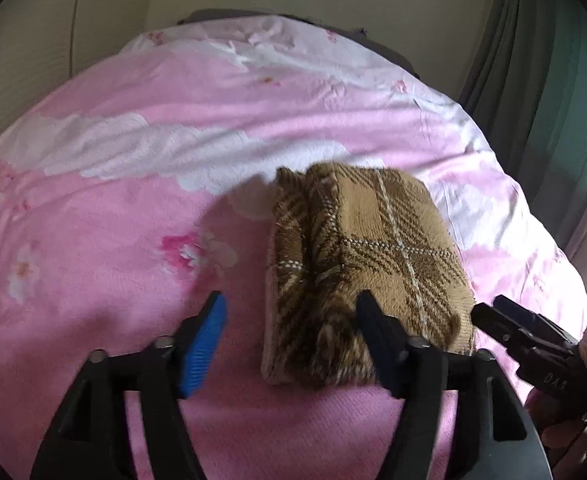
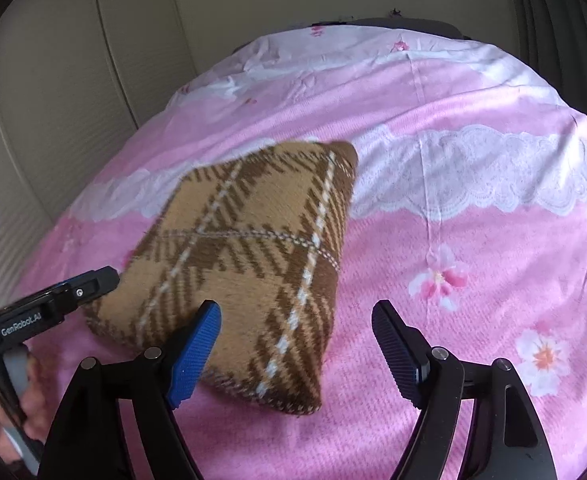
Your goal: Fold small clothes
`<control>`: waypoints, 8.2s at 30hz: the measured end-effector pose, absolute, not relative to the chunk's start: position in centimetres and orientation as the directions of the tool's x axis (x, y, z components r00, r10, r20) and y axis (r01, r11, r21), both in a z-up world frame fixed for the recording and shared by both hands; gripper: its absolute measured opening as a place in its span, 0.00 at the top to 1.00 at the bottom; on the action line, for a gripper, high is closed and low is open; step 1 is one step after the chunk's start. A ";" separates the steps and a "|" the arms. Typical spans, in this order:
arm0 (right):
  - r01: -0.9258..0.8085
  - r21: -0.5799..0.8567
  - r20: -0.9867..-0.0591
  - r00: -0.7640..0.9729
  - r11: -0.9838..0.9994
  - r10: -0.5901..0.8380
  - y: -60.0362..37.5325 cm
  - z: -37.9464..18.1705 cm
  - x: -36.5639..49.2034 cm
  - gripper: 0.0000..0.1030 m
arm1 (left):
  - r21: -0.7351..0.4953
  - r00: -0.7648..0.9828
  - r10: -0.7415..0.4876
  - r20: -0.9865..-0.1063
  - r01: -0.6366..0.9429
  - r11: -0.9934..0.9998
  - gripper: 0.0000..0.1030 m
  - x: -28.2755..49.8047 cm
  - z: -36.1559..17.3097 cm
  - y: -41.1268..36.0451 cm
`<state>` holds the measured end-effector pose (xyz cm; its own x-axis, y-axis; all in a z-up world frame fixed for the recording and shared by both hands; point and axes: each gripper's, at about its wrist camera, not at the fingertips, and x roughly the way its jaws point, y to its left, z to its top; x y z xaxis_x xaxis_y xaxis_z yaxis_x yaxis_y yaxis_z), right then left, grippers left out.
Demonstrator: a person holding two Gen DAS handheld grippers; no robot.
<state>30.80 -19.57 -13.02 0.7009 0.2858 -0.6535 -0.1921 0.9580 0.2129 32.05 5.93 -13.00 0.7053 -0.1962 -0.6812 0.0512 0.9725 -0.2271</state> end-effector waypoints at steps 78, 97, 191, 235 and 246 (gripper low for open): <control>-0.290 0.758 -0.469 0.379 0.584 0.797 -11.4 -9.6 45.8 0.51 | -0.701 0.813 -0.218 -0.539 -0.290 0.651 0.57 28.4 -11.4 13.2; -0.443 0.765 -0.405 0.233 0.467 0.884 25.7 -8.5 47.3 0.51 | -0.640 0.839 -0.023 -0.543 -0.396 0.658 0.57 27.2 -8.5 48.1; 0.021 -0.039 -0.422 0.906 0.999 -0.035 -20.1 -0.3 5.5 0.06 | 0.018 0.868 0.014 -0.496 -0.006 1.000 0.01 7.9 -2.2 6.1; 0.100 0.015 -0.427 0.900 0.995 -0.084 -24.2 -0.8 1.0 0.04 | 0.048 0.858 -0.006 -0.513 0.035 0.998 0.00 3.8 -2.1 2.4; 0.107 0.014 -0.419 0.903 0.994 -0.091 -24.3 -0.7 1.2 0.04 | 0.046 0.860 -0.011 -0.510 0.040 0.998 0.00 3.8 -1.8 2.3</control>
